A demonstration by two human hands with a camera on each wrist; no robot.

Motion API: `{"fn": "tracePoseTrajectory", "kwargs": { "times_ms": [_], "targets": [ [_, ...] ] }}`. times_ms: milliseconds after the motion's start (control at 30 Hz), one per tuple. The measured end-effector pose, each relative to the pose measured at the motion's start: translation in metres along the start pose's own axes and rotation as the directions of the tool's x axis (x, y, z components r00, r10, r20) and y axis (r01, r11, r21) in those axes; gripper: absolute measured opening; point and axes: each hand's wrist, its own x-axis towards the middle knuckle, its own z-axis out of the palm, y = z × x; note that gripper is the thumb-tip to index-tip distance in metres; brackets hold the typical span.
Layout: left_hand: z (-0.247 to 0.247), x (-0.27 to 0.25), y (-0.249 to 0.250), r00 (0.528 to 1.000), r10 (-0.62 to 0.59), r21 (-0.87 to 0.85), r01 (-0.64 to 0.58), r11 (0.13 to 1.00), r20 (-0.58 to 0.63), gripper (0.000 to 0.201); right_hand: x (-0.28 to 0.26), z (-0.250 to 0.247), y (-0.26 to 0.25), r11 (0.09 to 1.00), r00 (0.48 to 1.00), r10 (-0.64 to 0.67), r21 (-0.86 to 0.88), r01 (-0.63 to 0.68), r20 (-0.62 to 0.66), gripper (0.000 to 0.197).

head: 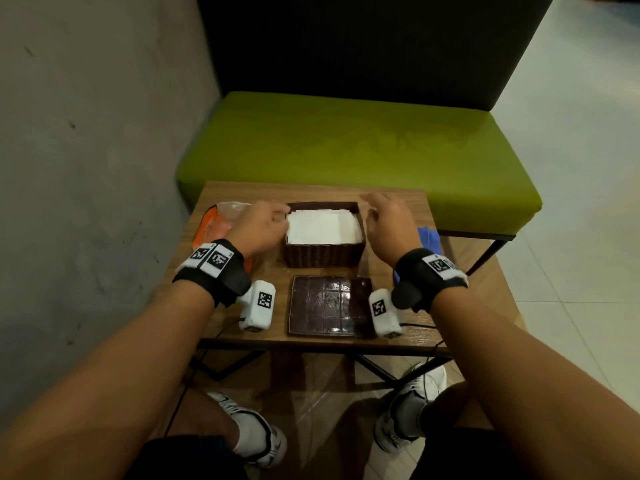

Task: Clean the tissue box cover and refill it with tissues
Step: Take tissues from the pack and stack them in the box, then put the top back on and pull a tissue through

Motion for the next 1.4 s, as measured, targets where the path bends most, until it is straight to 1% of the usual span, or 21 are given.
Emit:
{"fn": "tracePoseTrajectory", "kwargs": {
  "times_ms": [33,67,133,200,233,267,300,367,433,500,567,633,700,800,900,967,1000,1100,1200,1400],
  "targets": [
    [0.001,-0.007,-0.002,0.997,-0.031,-0.098,0.024,0.995,-0.077,0.03,-0.007,-0.002,0.002,0.994,0.996,0.089,0.063,-0.087,-0.031,0.036],
    [0.004,-0.012,-0.006,0.987,-0.08,-0.188,0.052,0.981,-0.143,0.03,-0.014,-0.004,0.005,0.979,0.983,0.183,0.097,-0.181,-0.017,0.032],
    [0.016,-0.022,-0.014,0.965,-0.19,-0.324,0.124,0.938,-0.181,0.023,-0.029,-0.002,0.008,0.942,0.946,0.314,0.093,-0.321,0.084,0.024],
    [0.028,-0.032,-0.02,0.948,-0.288,-0.392,0.214,0.895,-0.138,0.009,-0.043,0.003,0.008,0.927,0.91,0.365,0.018,-0.375,0.195,0.013],
    [0.034,-0.039,-0.021,0.94,-0.33,-0.402,0.268,0.875,-0.09,0.011,-0.05,0.006,0.007,0.921,0.893,0.381,-0.019,-0.388,0.239,0.015],
    [0.041,-0.044,-0.023,0.932,-0.361,-0.409,0.317,0.856,-0.033,0.013,-0.056,0.009,0.007,0.914,0.875,0.399,-0.047,-0.402,0.274,0.022],
    [0.048,-0.051,-0.024,0.924,-0.382,-0.41,0.354,0.84,0.015,0.011,-0.063,0.011,0.007,0.909,0.864,0.411,-0.059,-0.413,0.291,0.028],
    [0.061,-0.063,-0.026,0.908,-0.412,-0.383,0.407,0.829,0.072,0.011,-0.074,0.014,0.007,0.897,0.847,0.44,-0.091,-0.433,0.3,0.033],
    [0.071,-0.072,-0.026,0.897,-0.434,-0.367,0.435,0.822,0.089,0.015,-0.084,0.018,0.007,0.881,0.825,0.472,-0.132,-0.454,0.311,0.035],
    [0.079,-0.079,-0.027,0.895,-0.436,-0.384,0.436,0.814,0.092,0.018,-0.091,0.022,0.007,0.86,0.801,0.509,-0.15,-0.488,0.315,0.035],
    [0.082,-0.083,-0.026,0.896,-0.435,-0.394,0.433,0.811,0.09,0.016,-0.096,0.024,0.007,0.849,0.791,0.523,-0.122,-0.514,0.317,0.033],
    [0.082,-0.087,-0.026,0.889,-0.45,-0.397,0.444,0.803,0.086,0.015,-0.099,0.025,0.007,0.836,0.787,0.536,-0.066,-0.544,0.306,0.022],
    [0.079,-0.092,-0.024,0.884,-0.457,-0.396,0.456,0.797,0.098,0.016,-0.1,0.022,0.008,0.832,0.793,0.532,-0.01,-0.554,0.297,0.01],
    [0.067,-0.098,-0.016,0.895,-0.432,-0.434,0.434,0.79,0.109,0.019,-0.097,0.009,0.008,0.818,0.799,0.528,0.081,-0.57,0.288,0.016],
    [0.045,-0.095,-0.005,0.922,-0.381,-0.482,0.366,0.796,0.071,0.022,-0.085,-0.018,-0.002,0.838,0.846,0.459,0.185,-0.514,0.272,0.007],
    [0.031,-0.084,0.003,0.941,-0.337,-0.523,0.3,0.798,0.026,0.022,-0.07,-0.035,-0.009,0.833,0.863,0.442,0.244,-0.496,0.245,0.021],
    [0.024,-0.076,0.007,0.947,-0.32,-0.539,0.268,0.798,-0.002,0.021,-0.06,-0.041,-0.012,0.828,0.867,0.443,0.268,-0.493,0.228,0.024],
    [0.012,-0.046,0.013,0.955,-0.288,-0.542,0.208,0.814,-0.065,0.02,-0.029,-0.045,-0.02,0.822,0.879,0.439,0.31,-0.477,0.187,0.021],
    [0.006,-0.015,0.011,0.954,-0.285,-0.525,0.198,0.827,-0.089,0.016,-0.001,-0.037,-0.022,0.828,0.883,0.433,0.306,-0.47,0.183,0.011],
    [0.007,0.031,-0.001,0.942,-0.323,-0.498,0.238,0.834,-0.09,0.021,0.044,-0.002,-0.013,0.813,0.856,0.478,0.27,-0.516,0.196,0.018]
  ]
}}
